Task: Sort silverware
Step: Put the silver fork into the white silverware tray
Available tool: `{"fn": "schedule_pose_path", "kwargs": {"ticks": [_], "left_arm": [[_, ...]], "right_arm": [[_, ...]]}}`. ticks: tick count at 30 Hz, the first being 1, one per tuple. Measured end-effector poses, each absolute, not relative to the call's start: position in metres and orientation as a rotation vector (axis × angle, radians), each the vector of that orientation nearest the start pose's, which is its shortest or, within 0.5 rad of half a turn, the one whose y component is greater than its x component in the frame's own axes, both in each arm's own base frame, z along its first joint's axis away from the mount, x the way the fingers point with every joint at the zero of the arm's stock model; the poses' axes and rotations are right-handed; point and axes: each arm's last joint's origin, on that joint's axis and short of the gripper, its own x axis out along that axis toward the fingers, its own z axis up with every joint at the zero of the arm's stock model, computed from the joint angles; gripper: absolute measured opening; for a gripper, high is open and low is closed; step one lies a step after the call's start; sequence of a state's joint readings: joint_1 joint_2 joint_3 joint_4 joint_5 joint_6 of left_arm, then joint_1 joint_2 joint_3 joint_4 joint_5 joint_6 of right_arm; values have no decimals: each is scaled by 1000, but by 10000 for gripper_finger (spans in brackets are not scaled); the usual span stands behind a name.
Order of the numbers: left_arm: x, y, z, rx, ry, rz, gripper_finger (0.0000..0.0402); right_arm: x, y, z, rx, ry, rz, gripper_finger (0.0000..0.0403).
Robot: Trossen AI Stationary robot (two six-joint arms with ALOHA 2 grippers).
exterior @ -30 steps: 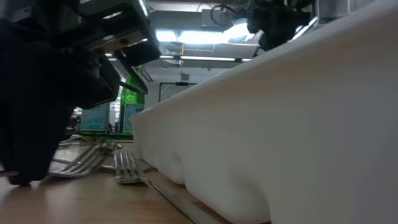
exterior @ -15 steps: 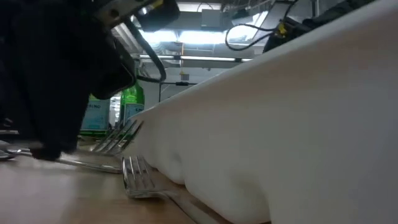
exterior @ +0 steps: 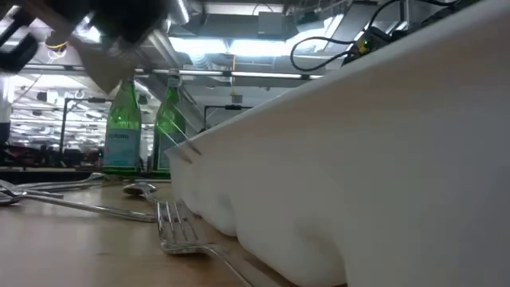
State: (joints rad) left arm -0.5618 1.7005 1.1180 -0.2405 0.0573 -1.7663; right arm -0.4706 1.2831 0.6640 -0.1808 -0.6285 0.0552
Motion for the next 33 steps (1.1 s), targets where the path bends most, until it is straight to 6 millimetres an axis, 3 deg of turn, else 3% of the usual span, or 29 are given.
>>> {"fn": "schedule_pose_path", "kwargs": {"ticks": [8,15,24,33], "left_arm": [[300,-179,230,-1354,981,227,2],[301,-174,227,-1248,993,203,1],[286,-198,227,-1054,1097,-12,2],[267,-211,218,-837,1198,-62,93]], "right_arm": [[224,-95,198,465,692,113,92],[224,-95,197,465,692,113,92],[224,-95,197,465,693,113,92],[224,-95,198,482,693,108,92]]}}
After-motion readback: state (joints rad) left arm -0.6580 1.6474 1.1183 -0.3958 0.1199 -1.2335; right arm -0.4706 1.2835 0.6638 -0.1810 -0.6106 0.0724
